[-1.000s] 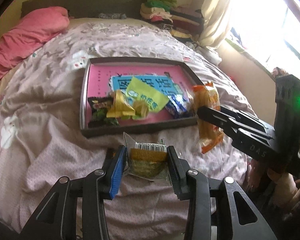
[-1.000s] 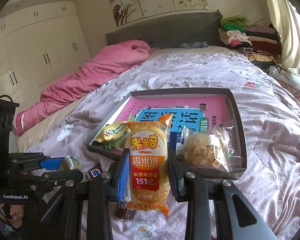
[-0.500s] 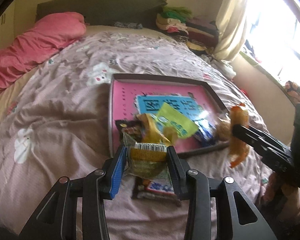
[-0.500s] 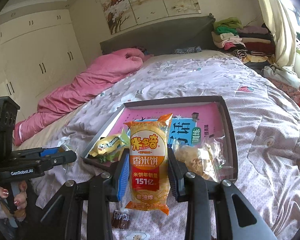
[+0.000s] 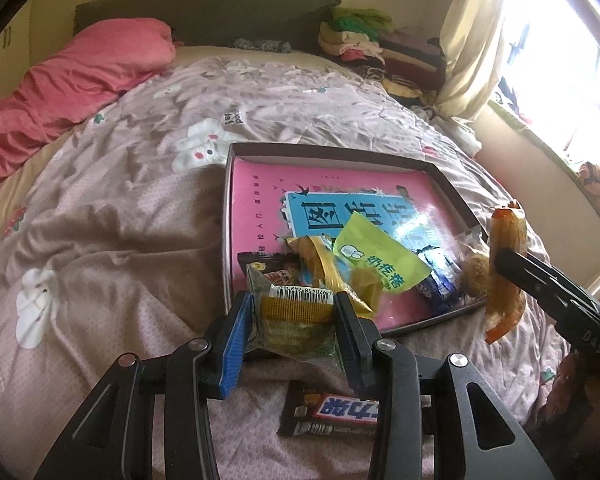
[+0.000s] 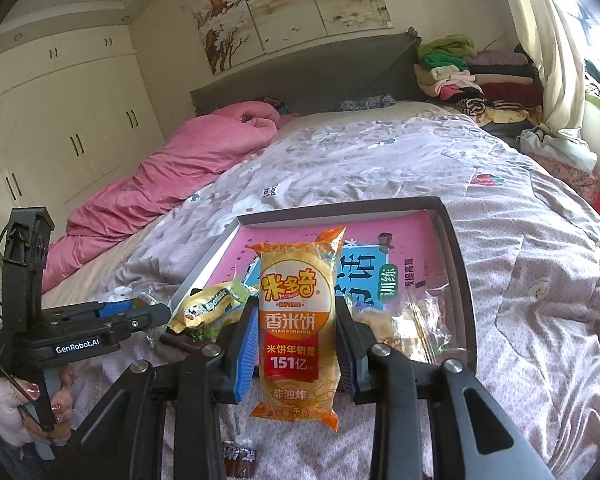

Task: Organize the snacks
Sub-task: 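Lift the clear packet with the left tool while the right tool carries the rice-cracker bag to the tray, then lower the rice-cracker bag into the tray and open the right tool while the left tool releases the clear packet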

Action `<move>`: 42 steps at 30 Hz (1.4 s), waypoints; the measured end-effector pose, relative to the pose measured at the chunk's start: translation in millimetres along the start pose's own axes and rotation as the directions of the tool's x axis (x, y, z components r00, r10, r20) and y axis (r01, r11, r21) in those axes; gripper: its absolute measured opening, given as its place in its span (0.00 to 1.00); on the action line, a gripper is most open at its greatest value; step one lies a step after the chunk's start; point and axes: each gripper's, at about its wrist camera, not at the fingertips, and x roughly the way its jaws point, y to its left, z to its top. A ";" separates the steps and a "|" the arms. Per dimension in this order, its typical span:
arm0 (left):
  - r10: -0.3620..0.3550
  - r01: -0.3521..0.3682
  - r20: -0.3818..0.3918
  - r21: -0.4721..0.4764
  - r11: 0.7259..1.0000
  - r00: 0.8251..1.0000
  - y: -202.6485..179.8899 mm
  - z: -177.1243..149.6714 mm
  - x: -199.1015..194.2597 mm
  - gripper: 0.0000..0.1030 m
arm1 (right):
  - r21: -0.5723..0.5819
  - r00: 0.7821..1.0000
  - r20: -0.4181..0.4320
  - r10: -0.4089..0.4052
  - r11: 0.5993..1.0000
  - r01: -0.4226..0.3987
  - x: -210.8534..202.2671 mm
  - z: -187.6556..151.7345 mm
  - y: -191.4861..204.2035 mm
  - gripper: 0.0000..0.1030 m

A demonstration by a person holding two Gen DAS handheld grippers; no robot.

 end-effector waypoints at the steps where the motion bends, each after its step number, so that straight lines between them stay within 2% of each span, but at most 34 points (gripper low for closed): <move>1: -0.002 0.002 -0.003 0.002 1.000 1.000 -0.8 0.1 1.7 0.41 | -0.002 1.000 0.000 -0.005 1.000 0.005 -0.2 -0.1 -0.5 0.34; 23: -0.053 0.053 -0.025 -0.006 0.999 0.998 -0.1 4.4 22.0 0.41 | -0.022 0.997 -0.019 -0.070 0.997 0.070 26.0 5.9 5.7 0.34; 42: -0.089 0.089 -0.041 -0.004 0.996 0.995 2.1 8.2 29.7 0.41 | 0.037 0.991 -0.070 -0.114 0.993 0.116 60.4 14.0 7.6 0.34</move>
